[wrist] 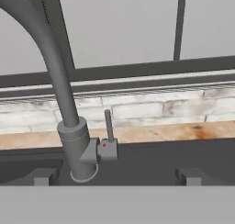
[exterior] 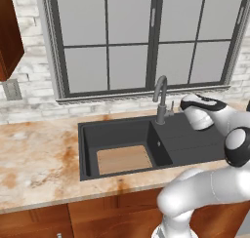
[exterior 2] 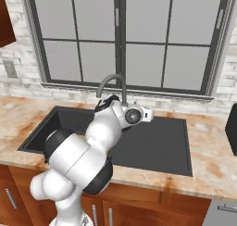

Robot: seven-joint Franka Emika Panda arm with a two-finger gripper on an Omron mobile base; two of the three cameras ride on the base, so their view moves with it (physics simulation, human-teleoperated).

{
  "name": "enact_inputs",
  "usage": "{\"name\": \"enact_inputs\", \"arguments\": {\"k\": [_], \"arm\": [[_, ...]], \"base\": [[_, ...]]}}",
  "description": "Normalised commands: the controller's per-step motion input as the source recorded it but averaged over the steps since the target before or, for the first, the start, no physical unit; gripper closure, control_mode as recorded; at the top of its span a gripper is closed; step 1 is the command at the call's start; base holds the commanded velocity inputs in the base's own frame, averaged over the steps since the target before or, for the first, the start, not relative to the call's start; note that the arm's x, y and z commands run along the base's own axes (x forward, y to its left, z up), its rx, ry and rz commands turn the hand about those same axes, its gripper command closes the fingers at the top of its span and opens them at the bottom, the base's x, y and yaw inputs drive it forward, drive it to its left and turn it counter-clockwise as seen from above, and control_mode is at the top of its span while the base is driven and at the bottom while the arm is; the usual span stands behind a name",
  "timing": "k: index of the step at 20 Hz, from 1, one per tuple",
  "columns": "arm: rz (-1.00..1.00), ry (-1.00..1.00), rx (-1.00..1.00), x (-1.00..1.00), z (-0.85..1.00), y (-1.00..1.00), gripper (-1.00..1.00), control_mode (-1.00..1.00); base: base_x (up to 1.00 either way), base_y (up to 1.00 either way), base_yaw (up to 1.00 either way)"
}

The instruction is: Turn on the sink faucet with hot water and rinse the cutting board for ten seconds, then turn off the faucet. Push the cutting board to reach the water if necessary.

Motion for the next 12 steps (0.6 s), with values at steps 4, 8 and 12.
{"name": "enact_inputs", "arguments": {"k": [4,8,12], "arm": [[0.00,0.00,0.01,0.19,-0.23,-0.06,-1.00,-1.00],[0.00,0.00,0.00,0.23,-0.14,0.00,-1.00,-1.00],[0.00,0.00,0.00,0.27,-0.03,0.00,-1.00,-1.00]], "base": [[0.00,0.00,0.00],[0.00,0.00,0.00],[0.00,0.00,0.00]]}}
